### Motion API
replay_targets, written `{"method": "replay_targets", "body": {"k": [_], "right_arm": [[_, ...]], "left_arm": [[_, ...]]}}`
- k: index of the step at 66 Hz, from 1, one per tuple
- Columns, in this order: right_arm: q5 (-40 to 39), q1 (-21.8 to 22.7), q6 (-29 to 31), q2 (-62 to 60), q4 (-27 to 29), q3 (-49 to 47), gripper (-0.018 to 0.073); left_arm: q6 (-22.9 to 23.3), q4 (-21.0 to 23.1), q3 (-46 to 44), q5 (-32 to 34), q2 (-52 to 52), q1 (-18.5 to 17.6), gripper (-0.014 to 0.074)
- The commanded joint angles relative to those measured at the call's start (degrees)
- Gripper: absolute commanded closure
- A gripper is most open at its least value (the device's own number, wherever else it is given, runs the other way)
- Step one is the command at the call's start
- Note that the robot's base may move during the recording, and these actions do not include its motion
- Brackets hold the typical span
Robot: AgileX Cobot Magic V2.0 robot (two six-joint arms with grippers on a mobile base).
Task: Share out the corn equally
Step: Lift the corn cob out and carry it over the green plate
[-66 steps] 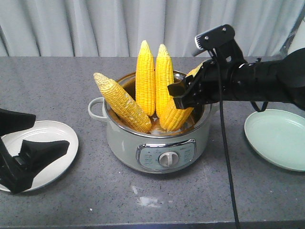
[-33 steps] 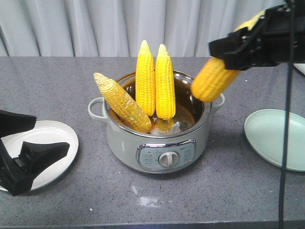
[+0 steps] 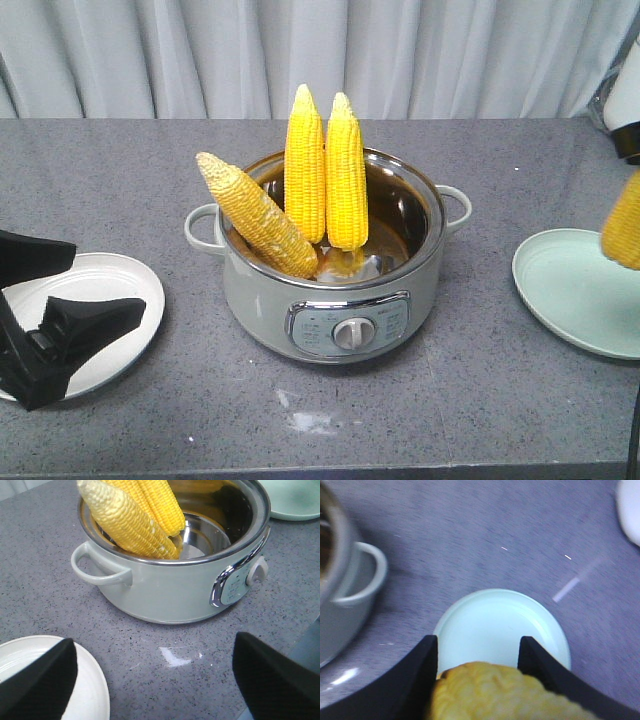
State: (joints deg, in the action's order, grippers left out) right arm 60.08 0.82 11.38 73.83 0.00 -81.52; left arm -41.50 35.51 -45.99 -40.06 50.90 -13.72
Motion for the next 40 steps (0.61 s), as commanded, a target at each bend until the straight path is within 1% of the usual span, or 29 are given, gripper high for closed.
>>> {"method": "replay_targets", "body": {"k": [1, 11, 17, 40], "right_arm": [[-1.7, 3.1, -2.0, 0.4, -2.6, -1.8, 0.0318], [-0.2, 7.2, -1.9, 4.5, -2.7, -1.8, 0.0314], [0.0, 8.4, -1.9, 7.0, -2.7, -1.8, 0.0314], [-0.1, 8.4, -0.9, 16.7, -2.6, -1.8, 0.0314]], "left_arm": [[0.0, 2.0, -1.7, 2.6, -0.4, -0.4, 0.0007], [0.0, 2.0, -1.7, 2.6, -0.4, -0.4, 0.0007], [0.0, 2.0, -1.7, 2.6, -0.4, -0.4, 0.0007], [0.0, 2.0, -1.7, 2.6, -0.4, -0.4, 0.0007]]}}
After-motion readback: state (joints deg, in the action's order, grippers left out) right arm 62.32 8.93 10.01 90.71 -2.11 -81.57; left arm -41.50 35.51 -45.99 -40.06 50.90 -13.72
